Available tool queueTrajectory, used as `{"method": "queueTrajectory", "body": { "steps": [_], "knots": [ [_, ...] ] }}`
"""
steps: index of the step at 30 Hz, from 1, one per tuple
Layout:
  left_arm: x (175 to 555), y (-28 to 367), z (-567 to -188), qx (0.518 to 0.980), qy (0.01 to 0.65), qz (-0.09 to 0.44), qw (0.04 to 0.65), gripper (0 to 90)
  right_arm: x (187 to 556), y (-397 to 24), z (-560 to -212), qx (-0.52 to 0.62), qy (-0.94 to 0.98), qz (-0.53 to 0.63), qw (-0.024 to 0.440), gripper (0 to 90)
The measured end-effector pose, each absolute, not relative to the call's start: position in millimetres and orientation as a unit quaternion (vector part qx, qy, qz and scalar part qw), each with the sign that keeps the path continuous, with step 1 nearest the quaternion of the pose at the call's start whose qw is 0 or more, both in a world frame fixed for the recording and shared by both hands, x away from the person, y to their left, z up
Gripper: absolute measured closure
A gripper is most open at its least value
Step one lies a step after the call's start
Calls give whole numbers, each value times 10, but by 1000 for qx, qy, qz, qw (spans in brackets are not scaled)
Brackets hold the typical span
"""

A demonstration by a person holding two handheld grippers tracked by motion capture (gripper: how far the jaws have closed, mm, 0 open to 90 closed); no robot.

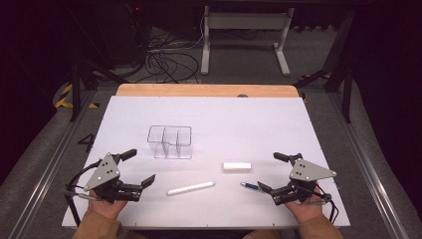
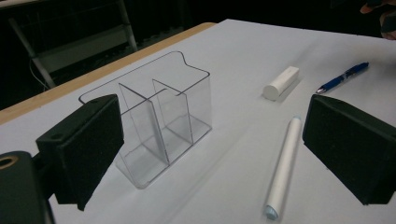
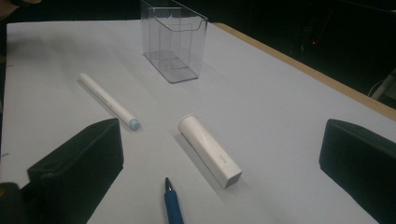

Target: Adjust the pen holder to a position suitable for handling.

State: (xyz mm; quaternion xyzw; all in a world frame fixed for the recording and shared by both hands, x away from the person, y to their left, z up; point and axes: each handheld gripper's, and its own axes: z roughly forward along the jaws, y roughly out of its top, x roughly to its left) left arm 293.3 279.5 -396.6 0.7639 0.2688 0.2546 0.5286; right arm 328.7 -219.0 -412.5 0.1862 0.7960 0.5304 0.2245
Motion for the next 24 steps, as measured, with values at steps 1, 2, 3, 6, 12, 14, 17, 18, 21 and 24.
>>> {"method": "queueTrajectory", "body": {
  "steps": [1, 2, 3, 6, 12, 14, 17, 18, 21, 24],
  "knots": [
    [2932, 2792, -3966, 764, 271, 253, 528, 67, 3287, -2189, -4125, 186, 796, 531, 224, 2],
    [2933, 2791, -3964, 764, 271, 252, 529, 70, 3286, -2189, -4125, 186, 796, 530, 225, 2],
    [2935, 2791, -3961, 764, 270, 252, 529, 72, 3286, -2189, -4124, 185, 796, 530, 225, 2],
    [2940, 2794, -3955, 764, 270, 250, 530, 75, 3288, -2191, -4124, 186, 796, 531, 222, 2],
    [2933, 2801, -3941, 774, 259, 251, 520, 99, 3291, -2181, -4124, 185, 797, 531, 221, 3],
    [2935, 2805, -3936, 774, 259, 246, 522, 112, 3291, -2169, -4125, 184, 798, 531, 219, 5],
    [2943, 2809, -3934, 774, 262, 244, 522, 129, 3293, -2163, -4126, 184, 798, 530, 218, 6],
    [2945, 2809, -3934, 774, 262, 244, 522, 138, 3293, -2162, -4126, 183, 799, 530, 217, 6],
    [2943, 2797, -3922, 779, 261, 248, 514, 157, 3296, -2164, -4127, 184, 799, 530, 215, 7],
    [2943, 2783, -3911, 781, 259, 250, 510, 176, 3297, -2165, -4128, 185, 799, 531, 214, 8]
  ]
}}
